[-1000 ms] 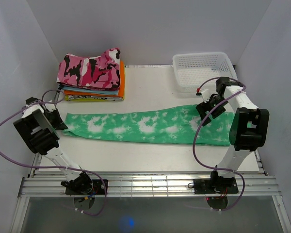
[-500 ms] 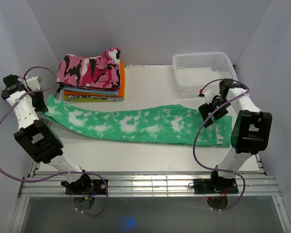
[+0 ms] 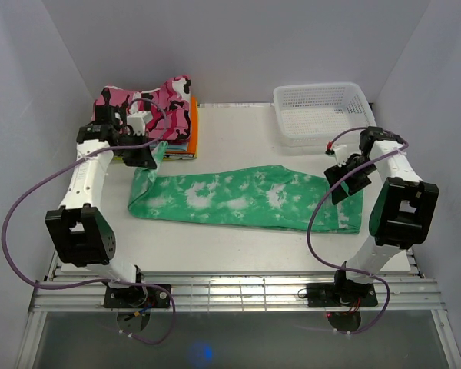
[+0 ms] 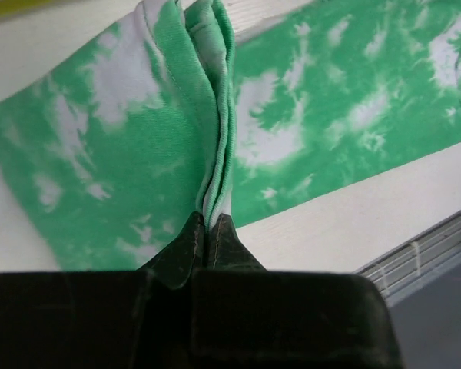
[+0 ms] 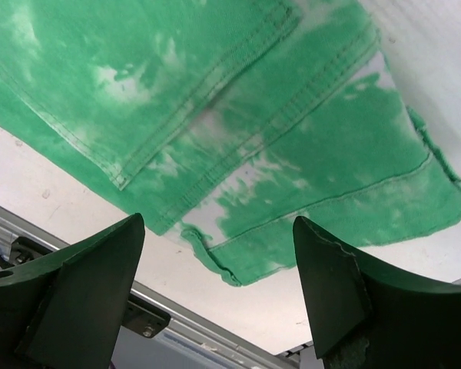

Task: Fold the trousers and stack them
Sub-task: Fold the trousers

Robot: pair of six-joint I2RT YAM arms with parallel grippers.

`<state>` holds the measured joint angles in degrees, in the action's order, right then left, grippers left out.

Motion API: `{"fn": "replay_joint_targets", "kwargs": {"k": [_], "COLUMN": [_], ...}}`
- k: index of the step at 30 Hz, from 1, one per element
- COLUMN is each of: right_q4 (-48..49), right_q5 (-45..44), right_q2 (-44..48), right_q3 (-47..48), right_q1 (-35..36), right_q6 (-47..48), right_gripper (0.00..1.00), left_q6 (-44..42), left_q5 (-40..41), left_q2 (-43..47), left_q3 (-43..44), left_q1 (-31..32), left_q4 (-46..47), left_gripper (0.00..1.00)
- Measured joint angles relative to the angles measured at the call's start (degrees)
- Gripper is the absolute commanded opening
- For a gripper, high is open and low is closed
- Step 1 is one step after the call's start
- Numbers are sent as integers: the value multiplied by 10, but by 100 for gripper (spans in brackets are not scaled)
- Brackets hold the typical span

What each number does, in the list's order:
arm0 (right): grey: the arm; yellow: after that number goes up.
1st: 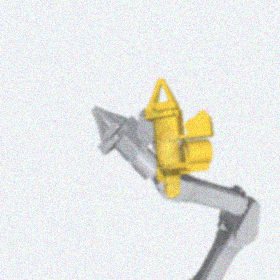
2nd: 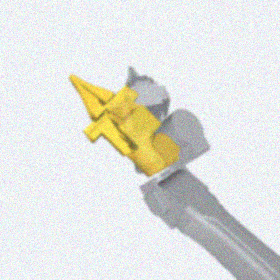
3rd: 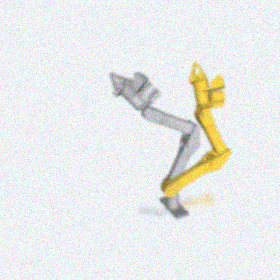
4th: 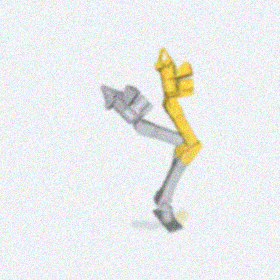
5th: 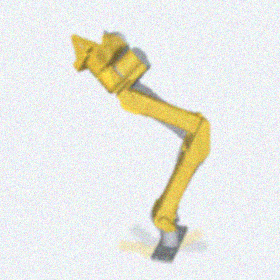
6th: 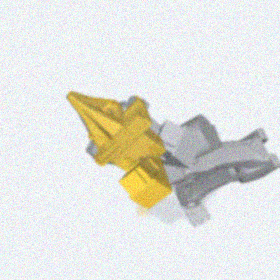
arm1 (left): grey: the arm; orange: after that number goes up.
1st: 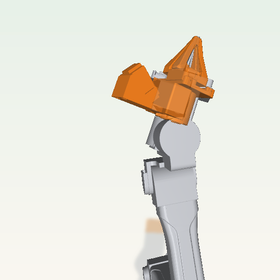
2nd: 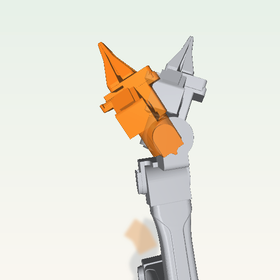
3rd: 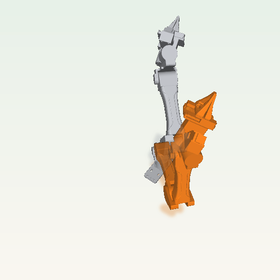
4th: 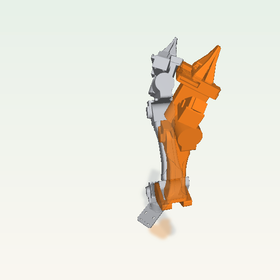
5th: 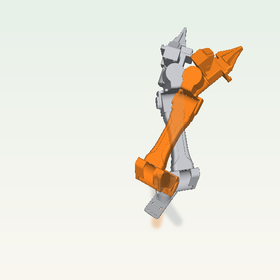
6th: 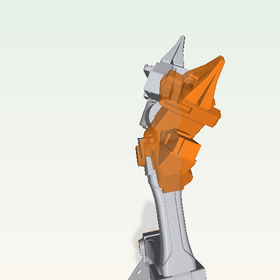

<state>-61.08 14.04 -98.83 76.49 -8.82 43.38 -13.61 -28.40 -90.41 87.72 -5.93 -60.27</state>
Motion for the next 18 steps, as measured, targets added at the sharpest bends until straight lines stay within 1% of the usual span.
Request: {"fn": "replay_joint_targets", "kwargs": {"k": [3, 6, 12, 15, 18], "right_q4": [-17, -36, -63, -63, -45], "right_q5": [-6, -10, -21, -34, -42], "right_q2": [0, 0, 0, 0, 0], "right_q3": [0, 2, 25, 20, -10], "right_q1": [-13, -30, -77, -97, -106], "right_q6": [8, 14, 14, 1, -21], "right_gripper": [81, 80, 80, 81, 81], "left_q6": [70, 136, 245, 289, 328], "left_q5": [1, 15, 101, 131, 168], "left_q2": [1, 1, 1, 0, -8], "left_q3": [-47, -72, -114, -151, -174], "left_q1": [54, 127, 271, 308, 336], "left_q4": [49, 106, 213, 257, 287], "left_gripper": [0, 0, 0, 0, 0]}}
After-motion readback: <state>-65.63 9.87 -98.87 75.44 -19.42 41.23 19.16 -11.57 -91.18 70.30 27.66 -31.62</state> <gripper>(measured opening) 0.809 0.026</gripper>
